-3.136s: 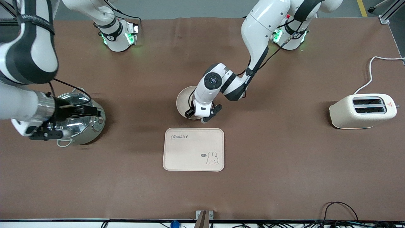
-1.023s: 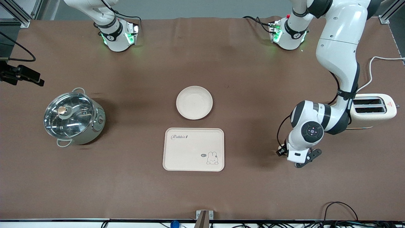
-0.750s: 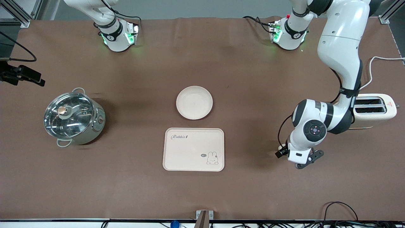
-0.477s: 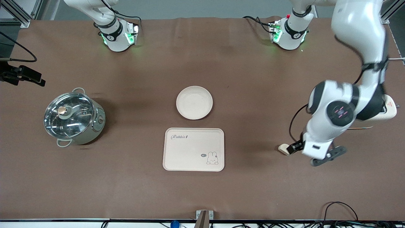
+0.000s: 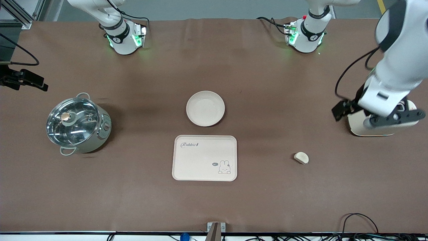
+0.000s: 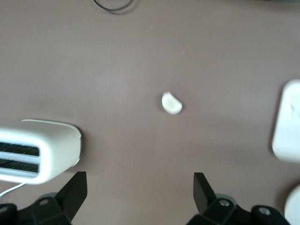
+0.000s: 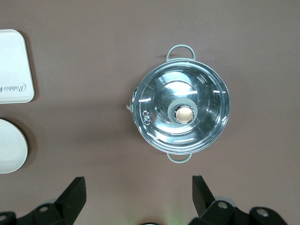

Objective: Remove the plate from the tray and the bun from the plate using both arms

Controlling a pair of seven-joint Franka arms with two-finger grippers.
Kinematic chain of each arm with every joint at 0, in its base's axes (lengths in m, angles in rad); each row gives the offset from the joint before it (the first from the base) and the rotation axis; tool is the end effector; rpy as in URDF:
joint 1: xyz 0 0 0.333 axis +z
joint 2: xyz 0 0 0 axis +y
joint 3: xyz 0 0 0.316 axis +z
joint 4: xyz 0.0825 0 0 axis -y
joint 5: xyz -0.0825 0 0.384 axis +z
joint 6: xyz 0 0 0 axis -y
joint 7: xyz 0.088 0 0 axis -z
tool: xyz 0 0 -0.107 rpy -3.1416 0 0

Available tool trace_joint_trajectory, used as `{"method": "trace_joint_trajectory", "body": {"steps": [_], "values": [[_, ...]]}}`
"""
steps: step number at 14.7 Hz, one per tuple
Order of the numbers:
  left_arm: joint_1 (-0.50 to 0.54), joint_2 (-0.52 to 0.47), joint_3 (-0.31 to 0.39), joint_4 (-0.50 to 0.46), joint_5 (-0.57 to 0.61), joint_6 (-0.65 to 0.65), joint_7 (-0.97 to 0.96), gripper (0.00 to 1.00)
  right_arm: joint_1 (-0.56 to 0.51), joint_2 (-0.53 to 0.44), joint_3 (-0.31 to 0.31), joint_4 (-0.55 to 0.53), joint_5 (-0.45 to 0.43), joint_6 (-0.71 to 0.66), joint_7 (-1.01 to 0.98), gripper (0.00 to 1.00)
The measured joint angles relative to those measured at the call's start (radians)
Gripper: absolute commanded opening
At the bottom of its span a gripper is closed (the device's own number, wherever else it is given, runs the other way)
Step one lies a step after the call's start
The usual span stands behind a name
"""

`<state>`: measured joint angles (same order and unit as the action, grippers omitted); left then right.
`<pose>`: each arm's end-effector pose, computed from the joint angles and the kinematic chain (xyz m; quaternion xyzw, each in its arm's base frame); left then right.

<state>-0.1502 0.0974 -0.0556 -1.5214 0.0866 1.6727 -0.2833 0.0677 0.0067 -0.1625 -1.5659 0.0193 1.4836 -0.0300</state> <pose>0.5835 -0.1115 0.6018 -0.9982 -0.0357 -0.0360 0.0327 0.5447 -0.0493 0.6159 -0.9985 0.0320 0.0438 0.0118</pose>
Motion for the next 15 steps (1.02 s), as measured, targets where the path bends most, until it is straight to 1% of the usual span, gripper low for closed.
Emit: {"method": "trace_joint_trajectory", "body": {"steps": [3, 5, 8, 10, 15], "values": [[0.024, -0.102, 0.000, -0.034, -0.019, -0.086, 0.067, 1.00, 0.000, 0.000, 0.000, 0.000, 0.000, -0.004, 0.000, 1.00], [0.024, -0.180, -0.001, -0.099, -0.046, -0.100, 0.113, 1.00, 0.000, 0.000, 0.000, 0.000, 0.000, -0.007, 0.000, 1.00], [0.024, -0.286, -0.001, -0.193, -0.056, -0.103, 0.156, 1.00, 0.000, 0.000, 0.000, 0.000, 0.000, -0.006, 0.000, 1.00], [0.024, -0.317, -0.001, -0.213, -0.059, -0.114, 0.199, 1.00, 0.000, 0.000, 0.000, 0.000, 0.000, -0.005, 0.000, 1.00], [0.031, -0.322, 0.002, -0.212, -0.062, -0.127, 0.220, 1.00, 0.000, 0.000, -0.002, 0.000, 0.000, -0.006, 0.000, 1.00]]}}
